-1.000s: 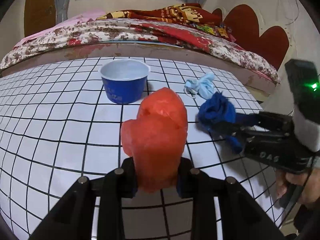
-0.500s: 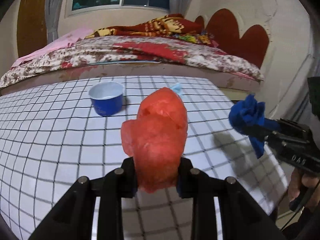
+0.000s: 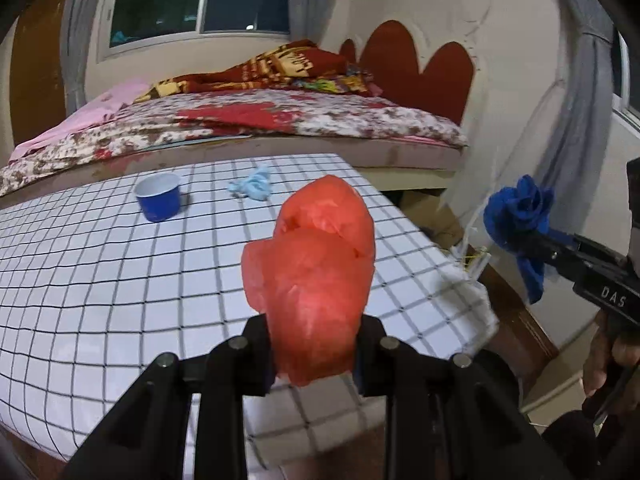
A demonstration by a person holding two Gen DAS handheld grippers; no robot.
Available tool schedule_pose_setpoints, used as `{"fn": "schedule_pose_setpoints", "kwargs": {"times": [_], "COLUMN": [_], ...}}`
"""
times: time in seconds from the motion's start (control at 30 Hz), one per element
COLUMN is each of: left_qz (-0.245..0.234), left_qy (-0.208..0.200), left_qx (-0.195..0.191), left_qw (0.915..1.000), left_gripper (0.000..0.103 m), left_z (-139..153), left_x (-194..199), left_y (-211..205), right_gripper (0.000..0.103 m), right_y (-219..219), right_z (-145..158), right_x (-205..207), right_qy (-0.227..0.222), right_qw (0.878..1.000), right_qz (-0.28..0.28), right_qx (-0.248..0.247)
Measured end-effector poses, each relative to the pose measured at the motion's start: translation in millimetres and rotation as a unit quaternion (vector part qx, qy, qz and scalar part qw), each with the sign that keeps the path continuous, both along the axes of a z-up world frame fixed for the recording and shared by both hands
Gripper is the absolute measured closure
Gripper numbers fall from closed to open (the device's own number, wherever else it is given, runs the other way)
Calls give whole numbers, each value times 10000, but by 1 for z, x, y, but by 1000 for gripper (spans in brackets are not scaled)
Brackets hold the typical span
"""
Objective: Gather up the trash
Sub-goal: 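Lift the red bag and blue sock off the table with both tools, then carry bag and sock over the black bin and open both tools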
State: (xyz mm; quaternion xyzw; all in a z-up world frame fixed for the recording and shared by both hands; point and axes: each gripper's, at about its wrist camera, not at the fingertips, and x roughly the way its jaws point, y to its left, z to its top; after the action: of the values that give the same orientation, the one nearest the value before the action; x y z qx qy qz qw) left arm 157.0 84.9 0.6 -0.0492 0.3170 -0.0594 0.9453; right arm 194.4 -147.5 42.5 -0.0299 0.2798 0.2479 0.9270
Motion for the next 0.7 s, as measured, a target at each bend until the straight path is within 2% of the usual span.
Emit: {"fn": "schedule_pose_setpoints", "kwargs": {"times": [0.27,0.7], "left_qz": [-478,-1265], "left_qy": [-131,0], "left_qx": [-5,-2], "left_qw": [9988,9920], "left_gripper": [73,73], "left_z": [5,-15], "left_x": [-23,-35], "left_y": [-54,-128], "right_gripper": [66,66], "right_y": [-59,-135], "right_z": [2,-21], "right_x": [-51,-85], "right_qy": [-70,72], "right_qw": [9984,9907], "right_qz": [-538,-1351], "right_qx": [163,172]}}
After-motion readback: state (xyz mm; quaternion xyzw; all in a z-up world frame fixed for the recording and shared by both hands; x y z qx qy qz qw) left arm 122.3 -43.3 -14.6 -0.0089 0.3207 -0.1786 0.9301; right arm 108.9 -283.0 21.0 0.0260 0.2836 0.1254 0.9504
